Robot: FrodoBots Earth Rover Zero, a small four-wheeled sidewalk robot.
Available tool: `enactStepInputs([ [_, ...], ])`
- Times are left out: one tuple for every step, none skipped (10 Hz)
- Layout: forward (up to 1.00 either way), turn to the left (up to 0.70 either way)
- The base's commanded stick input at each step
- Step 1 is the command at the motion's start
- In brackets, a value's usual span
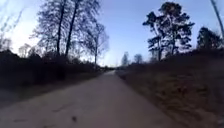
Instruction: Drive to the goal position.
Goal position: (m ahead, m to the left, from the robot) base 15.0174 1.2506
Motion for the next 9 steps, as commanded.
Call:
enactStepInputs([
  [1.0,0.0],
  [1.0,0.0],
  [1.0,0.0],
  [1.0,0.0],
  [1.0,0.0],
  [1.0,0.0],
  [1.0,0.37],
  [1.0,0.4],
  [1.0,0.4],
])
